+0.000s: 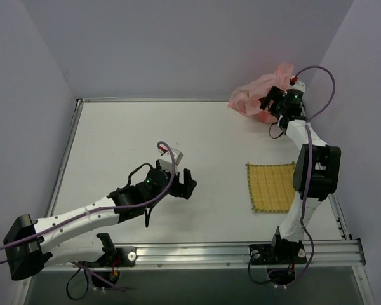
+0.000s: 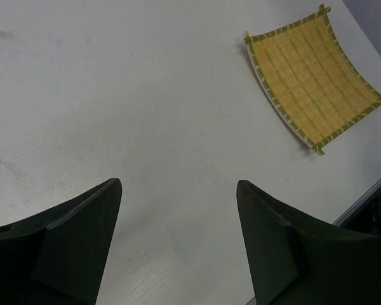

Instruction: Take the fake fruits out of the plastic bag

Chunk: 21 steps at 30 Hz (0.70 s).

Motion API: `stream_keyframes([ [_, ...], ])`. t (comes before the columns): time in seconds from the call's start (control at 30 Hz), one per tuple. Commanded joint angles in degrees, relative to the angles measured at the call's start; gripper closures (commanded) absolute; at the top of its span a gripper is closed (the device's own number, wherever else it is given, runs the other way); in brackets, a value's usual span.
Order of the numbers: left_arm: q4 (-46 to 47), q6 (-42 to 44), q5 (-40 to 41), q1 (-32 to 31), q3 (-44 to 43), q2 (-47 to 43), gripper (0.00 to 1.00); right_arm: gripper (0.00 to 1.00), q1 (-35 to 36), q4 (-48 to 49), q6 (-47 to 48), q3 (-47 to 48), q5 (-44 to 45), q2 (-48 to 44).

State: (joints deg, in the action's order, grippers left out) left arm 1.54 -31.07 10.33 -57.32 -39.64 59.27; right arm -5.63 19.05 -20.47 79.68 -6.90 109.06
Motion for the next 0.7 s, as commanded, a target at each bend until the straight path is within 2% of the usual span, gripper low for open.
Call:
stream_keyframes([
  [0.0,4.1,2.4,0.2,0.7,-5.6,3.0,0.28,0.21,-0.1,4.3,3.4,4.3,-4.4,3.0],
  [0.07,4.9,2.6,-1.7,1.9,-8.9,6.9,0.25,0.45,-0.3,2.8,3.7,7.8,-3.8,6.0],
  [0.1,5.7,2.8,-2.7,3.3,-10.1,8.4,0.23,0.76,-0.3,2.6,3.9,8.4,-3.6,6.2],
  [0.17,7.0,2.5,-5.8,5.5,-12.9,13.7,0.21,0.90,0.0,4.8,2.8,5.2,-2.9,3.6],
  [0.2,7.7,2.1,-7.1,6.7,-16.2,15.4,0.17,0.93,0.3,5.9,2.2,2.8,-2.8,1.9],
  [0.27,9.4,1.8,-10.1,10.1,-20.4,21.7,0.14,0.97,0.9,9.9,0.3,-5.6,-2.6,-4.4],
  [0.3,10.1,2.9,-10.3,11.3,-25.4,26.0,0.10,1.00,0.9,10.8,-1.1,-8.1,-3.1,-6.0],
  [0.37,9.1,5.4,-12.1,11.8,-31.7,30.9,0.08,1.00,0.8,10.7,-2.1,-14.7,-3.9,-10.7],
  [0.43,7.3,9.7,-12.3,11.9,-41.5,38.4,0.04,1.00,0.8,9.4,-2.9,-18.5,-3.8,-14.5],
  [0.5,5.4,12.5,-13.4,12.1,-51.2,46.2,0.03,1.00,0.7,9.1,-2.9,-23.8,-3.7,-17.1],
  [0.57,4.7,13.7,-15.8,12.7,-56.8,50.8,0.03,1.00,0.6,9.0,-2.7,-27.5,-4.0,-20.1],
  [0.67,4.9,15.9,-18.2,12.8,-66.3,58.1,0.06,1.00,0.4,8.0,-2.5,-29.2,-4.4,-22.3],
])
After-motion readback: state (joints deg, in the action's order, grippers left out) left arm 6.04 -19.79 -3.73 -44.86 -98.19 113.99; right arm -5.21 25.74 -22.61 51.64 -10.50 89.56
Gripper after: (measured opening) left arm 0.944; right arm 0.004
